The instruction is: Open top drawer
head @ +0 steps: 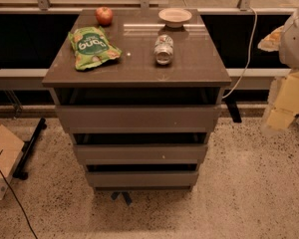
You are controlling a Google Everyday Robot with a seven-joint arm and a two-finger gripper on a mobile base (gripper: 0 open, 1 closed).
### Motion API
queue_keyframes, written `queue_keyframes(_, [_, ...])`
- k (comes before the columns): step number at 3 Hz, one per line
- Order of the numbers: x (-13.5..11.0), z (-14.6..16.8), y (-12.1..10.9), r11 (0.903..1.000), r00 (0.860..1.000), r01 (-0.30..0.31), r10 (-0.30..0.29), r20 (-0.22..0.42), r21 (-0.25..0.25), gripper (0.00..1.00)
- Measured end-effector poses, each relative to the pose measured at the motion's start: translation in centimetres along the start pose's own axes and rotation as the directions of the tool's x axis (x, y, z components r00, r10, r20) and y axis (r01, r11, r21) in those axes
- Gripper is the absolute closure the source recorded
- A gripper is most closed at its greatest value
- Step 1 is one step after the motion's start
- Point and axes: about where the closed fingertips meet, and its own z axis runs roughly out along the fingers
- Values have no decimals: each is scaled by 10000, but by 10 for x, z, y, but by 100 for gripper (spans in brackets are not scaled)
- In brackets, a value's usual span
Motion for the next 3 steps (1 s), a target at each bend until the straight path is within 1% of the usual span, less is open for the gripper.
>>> queue_keyframes(1, [-1, -1, 0, 10000, 10000, 18, -18, 33, 64, 0])
queue_keyframes(2, [-13, 11, 0, 9989, 9978, 254, -278, 598, 404, 0])
queue_keyframes(3, [-27, 28, -1, 9958, 9910, 503, -594, 1203, 771, 0])
